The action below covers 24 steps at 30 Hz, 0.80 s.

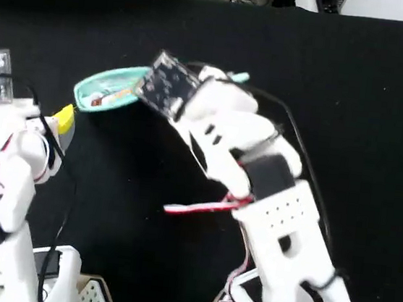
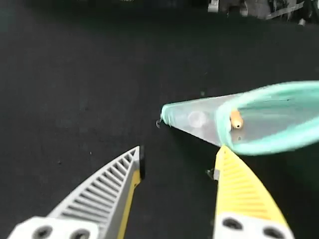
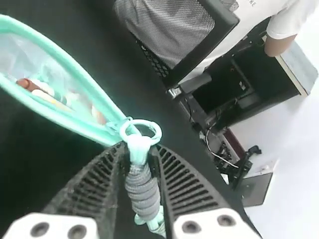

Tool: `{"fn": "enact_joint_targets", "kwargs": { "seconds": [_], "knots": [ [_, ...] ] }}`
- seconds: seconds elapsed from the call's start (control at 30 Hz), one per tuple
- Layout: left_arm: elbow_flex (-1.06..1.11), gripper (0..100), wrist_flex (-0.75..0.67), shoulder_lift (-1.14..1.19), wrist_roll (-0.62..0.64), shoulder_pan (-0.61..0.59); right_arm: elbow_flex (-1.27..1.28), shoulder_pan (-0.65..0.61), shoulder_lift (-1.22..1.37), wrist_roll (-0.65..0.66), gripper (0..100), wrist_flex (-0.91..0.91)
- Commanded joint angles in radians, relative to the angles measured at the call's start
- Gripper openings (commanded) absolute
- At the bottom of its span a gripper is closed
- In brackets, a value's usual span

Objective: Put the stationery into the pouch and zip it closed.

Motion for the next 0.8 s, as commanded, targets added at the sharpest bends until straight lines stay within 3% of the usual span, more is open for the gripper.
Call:
{"fn": "enact_joint_targets", "kwargs": {
  "seconds": [0.0,0.17,0.37,0.53,0.77],
  "knots": [
    [0.041,25,-0.055,-0.017,-0.055,0.028,-0.185,-0.012,0.076,-0.066,1.2,0.002],
    [0.124,25,-0.100,-0.017,-0.097,0.117,-0.338,-0.026,0.107,-0.137,1.2,0.094],
    [0.262,25,-0.262,-0.006,-0.092,0.128,-0.483,-0.147,0.048,-0.135,1.2,0.328],
    [0.286,25,-0.336,0.078,-0.017,0.130,-0.478,-0.235,0.021,-0.127,1.2,0.359],
    [0.249,25,-0.302,0.120,-0.014,0.122,-0.335,-0.239,0.015,0.072,1.2,0.316]
  ]
}}
